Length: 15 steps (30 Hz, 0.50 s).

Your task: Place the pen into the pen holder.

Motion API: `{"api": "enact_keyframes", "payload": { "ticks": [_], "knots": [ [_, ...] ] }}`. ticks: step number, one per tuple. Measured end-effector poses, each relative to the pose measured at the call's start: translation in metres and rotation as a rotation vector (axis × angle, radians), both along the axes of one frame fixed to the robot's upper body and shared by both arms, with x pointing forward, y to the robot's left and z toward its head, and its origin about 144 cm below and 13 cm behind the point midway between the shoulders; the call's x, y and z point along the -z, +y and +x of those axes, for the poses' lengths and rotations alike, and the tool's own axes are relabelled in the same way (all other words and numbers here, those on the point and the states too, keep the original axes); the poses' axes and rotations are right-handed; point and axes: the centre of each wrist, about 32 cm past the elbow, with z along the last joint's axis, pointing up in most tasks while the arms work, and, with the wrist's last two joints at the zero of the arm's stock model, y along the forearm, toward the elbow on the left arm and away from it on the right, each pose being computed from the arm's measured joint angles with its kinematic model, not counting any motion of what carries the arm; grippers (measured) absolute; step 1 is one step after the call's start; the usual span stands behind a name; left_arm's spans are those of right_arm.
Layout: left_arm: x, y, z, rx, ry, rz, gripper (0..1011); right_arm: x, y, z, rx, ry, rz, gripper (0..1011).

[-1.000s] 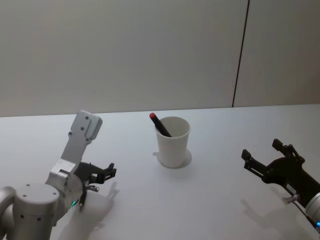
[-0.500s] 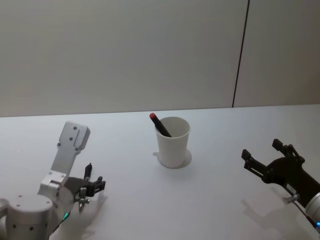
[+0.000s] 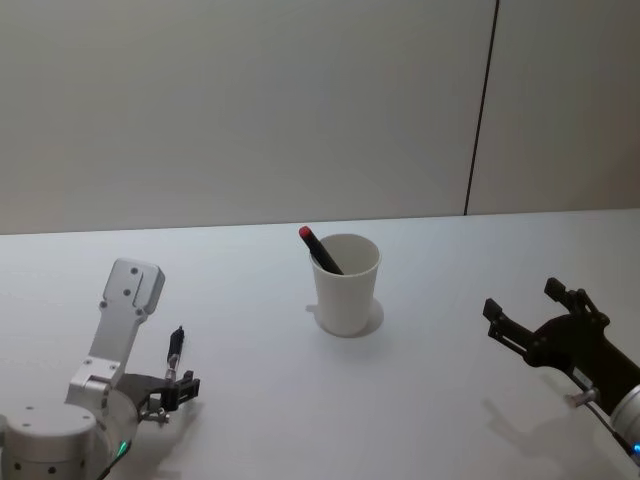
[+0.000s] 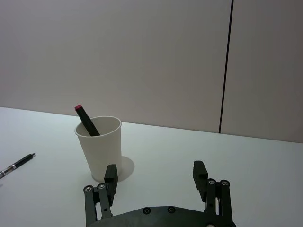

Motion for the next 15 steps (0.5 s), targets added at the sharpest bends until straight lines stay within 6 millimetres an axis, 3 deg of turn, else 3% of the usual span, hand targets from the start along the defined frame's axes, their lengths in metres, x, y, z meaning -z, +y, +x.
{"api": "enact_keyframes", "payload": {
  "ticks": [15],
  "knots": [
    [0.0027, 0.0027, -0.0006, -0.016, 0.013, -0.055, 1000, 0.0000, 0.0000, 0.0000, 0.000, 0.000, 0.000, 1001]
  ]
}}
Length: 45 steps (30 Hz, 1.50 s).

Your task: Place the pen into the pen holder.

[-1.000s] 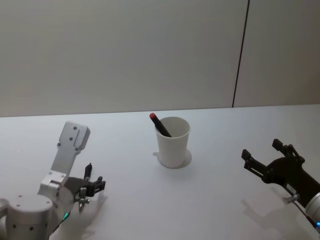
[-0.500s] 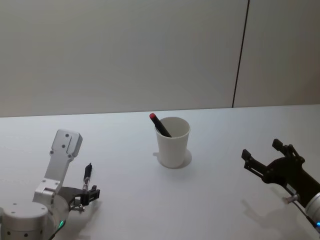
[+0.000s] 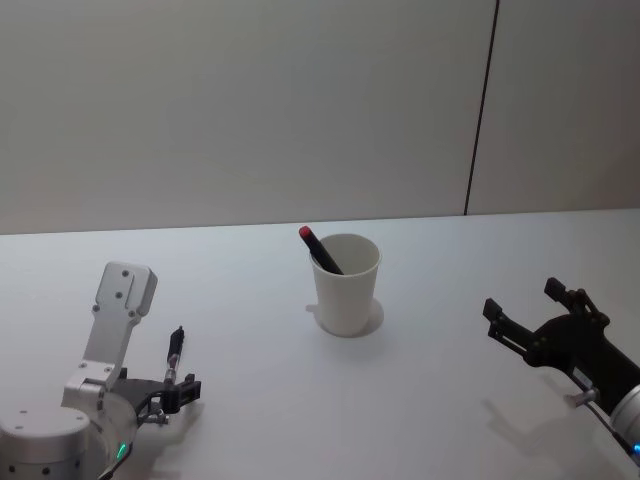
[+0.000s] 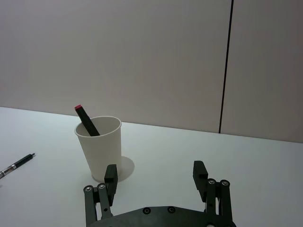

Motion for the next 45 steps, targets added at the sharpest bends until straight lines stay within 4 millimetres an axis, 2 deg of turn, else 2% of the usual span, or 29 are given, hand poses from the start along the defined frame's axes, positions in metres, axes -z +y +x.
{"api": "enact_keyframes", "payload": {
  "ticks": [6, 12, 13, 18, 19, 26, 27, 32, 34, 37, 45],
  "knots": [
    [0.0017, 0.0012, 0.0010, -0.004, 0.002, -0.021, 1000, 0.0000, 0.0000, 0.0000, 0.000, 0.000, 0.000, 1001],
    [0.0025, 0.0018, 0.0022, -0.006, 0.005, -0.032, 893, 0.0000, 0.0000, 0.0000, 0.000, 0.000, 0.000, 1001],
    [0.0025, 0.0018, 0.0025, -0.006, 0.007, -0.034, 843, 0.0000, 0.0000, 0.0000, 0.000, 0.000, 0.000, 1001],
    [0.0028, 0.0016, 0.0035, -0.006, 0.015, -0.035, 715, 0.0000, 0.0000, 0.0000, 0.000, 0.000, 0.000, 1001],
    [0.0030, 0.0015, 0.0038, -0.006, 0.018, -0.033, 654, 0.0000, 0.0000, 0.0000, 0.000, 0.000, 0.000, 1001],
    [0.0039, 0.0008, 0.0051, -0.003, 0.033, -0.024, 470, 0.0000, 0.0000, 0.0000, 0.000, 0.000, 0.000, 1001],
    [0.0041, 0.0007, 0.0052, -0.002, 0.034, -0.023, 410, 0.0000, 0.0000, 0.0000, 0.000, 0.000, 0.000, 1001],
    [0.0054, 0.0001, 0.0056, 0.001, 0.046, -0.019, 267, 0.0000, 0.0000, 0.0000, 0.000, 0.000, 0.000, 1001],
    [0.0060, -0.0001, 0.0057, 0.003, 0.049, -0.019, 171, 0.0000, 0.0000, 0.0000, 0.000, 0.000, 0.000, 1001],
    [0.0063, -0.0002, 0.0059, 0.003, 0.050, -0.018, 129, 0.0000, 0.0000, 0.0000, 0.000, 0.000, 0.000, 1001],
    [0.0081, -0.0002, 0.0064, 0.002, 0.054, -0.019, 126, 0.0000, 0.0000, 0.0000, 0.000, 0.000, 0.000, 1001]
  ]
}}
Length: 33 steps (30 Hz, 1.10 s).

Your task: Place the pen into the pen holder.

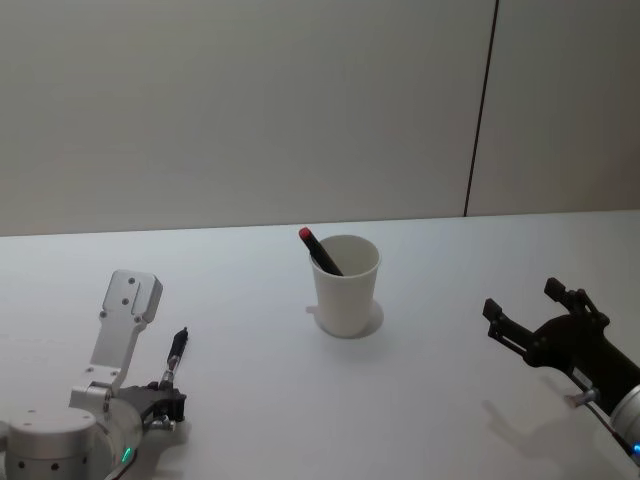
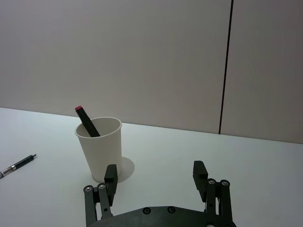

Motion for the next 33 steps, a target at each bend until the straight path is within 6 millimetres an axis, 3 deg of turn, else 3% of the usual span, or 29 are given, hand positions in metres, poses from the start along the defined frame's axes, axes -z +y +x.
{"api": "enact_keyframes", "payload": {
  "ticks": [16, 33],
  "knots": [
    [0.000, 0.002, 0.001, 0.004, -0.068, -0.012, 126, 0.000, 0.000, 0.000, 0.000, 0.000, 0.000, 1001],
    [-0.010, 0.012, 0.002, 0.091, -0.306, -0.056, 126, 0.000, 0.000, 0.000, 0.000, 0.000, 0.000, 1001]
  ]
}}
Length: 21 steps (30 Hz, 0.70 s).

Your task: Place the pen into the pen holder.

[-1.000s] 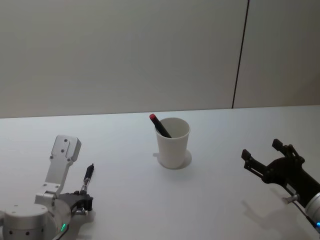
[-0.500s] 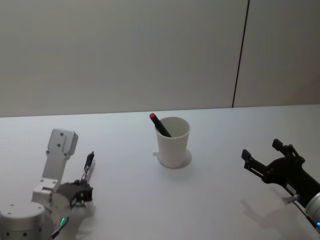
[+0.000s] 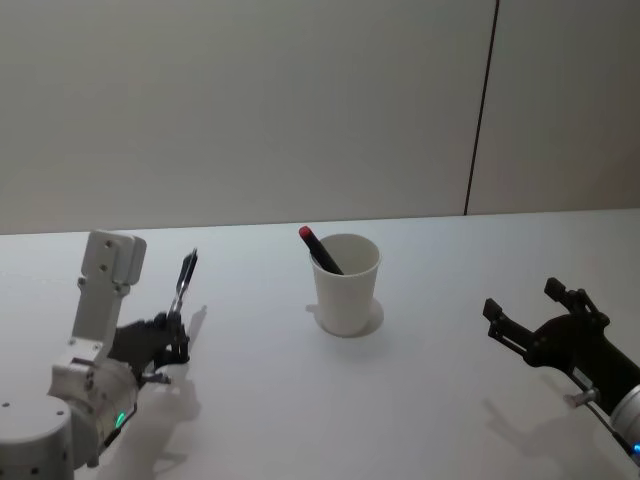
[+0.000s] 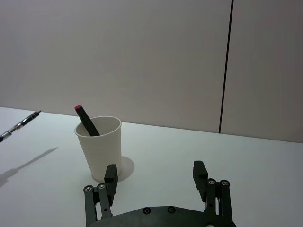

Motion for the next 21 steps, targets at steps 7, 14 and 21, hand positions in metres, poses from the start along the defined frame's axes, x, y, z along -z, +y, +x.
{"api": "enact_keyframes", "payload": {
  "ticks": [7, 14, 21],
  "knots": [
    [-0.003, 0.007, 0.000, 0.068, -0.100, -0.011, 126, 0.000, 0.000, 0.000, 0.000, 0.000, 0.000, 1001],
    [-0.008, 0.015, 0.002, 0.160, -0.196, -0.021, 126, 0.000, 0.000, 0.000, 0.000, 0.000, 0.000, 1001],
    [-0.012, 0.020, 0.006, 0.263, -0.273, -0.026, 126, 0.000, 0.000, 0.000, 0.000, 0.000, 0.000, 1001]
  ]
}}
